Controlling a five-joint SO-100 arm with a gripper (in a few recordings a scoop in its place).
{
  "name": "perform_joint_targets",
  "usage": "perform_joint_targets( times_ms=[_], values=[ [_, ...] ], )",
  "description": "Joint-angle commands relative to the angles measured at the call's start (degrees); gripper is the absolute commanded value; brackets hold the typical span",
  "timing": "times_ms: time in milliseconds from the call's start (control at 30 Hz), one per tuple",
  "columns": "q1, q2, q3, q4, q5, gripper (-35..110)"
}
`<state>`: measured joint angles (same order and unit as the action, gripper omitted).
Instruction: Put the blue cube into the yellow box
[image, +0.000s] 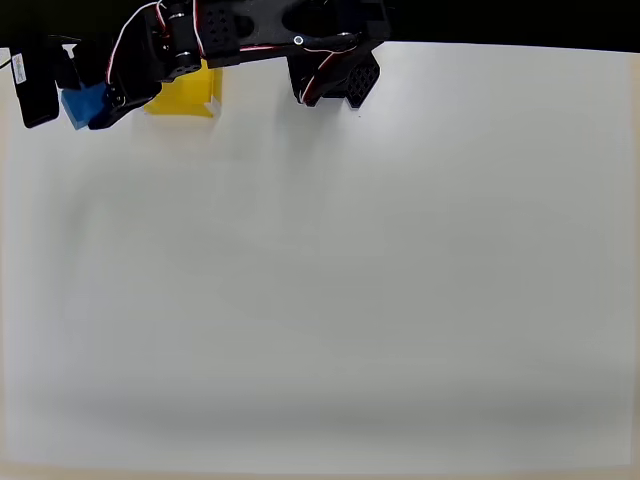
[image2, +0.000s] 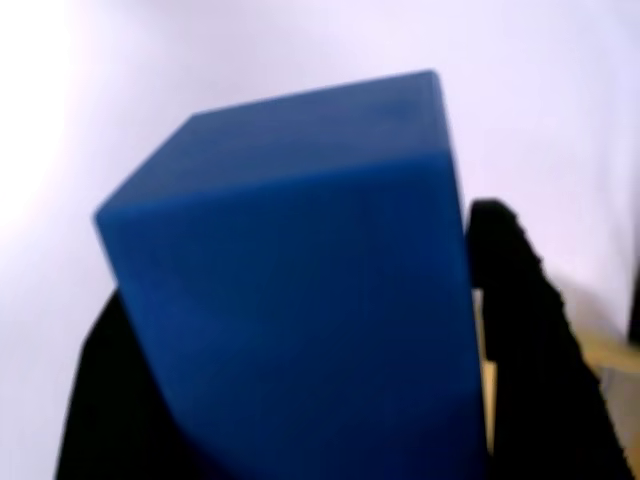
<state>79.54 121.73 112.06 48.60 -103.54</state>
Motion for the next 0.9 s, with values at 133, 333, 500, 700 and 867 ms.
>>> perform_joint_targets(
  times_ms=[133,333,500,700,867],
  values=[
    [10.7,13.3,10.2,1.7,1.4,2],
    [14.4,15.5,16.8,1.7,2.5,1],
    [15.0,16.0,22.9,-1.9,5.0,2],
    [15.0,14.2,27.1,-3.3,6.5,2],
    [15.0,14.0,31.3,-7.3,7.6,2]
  ],
)
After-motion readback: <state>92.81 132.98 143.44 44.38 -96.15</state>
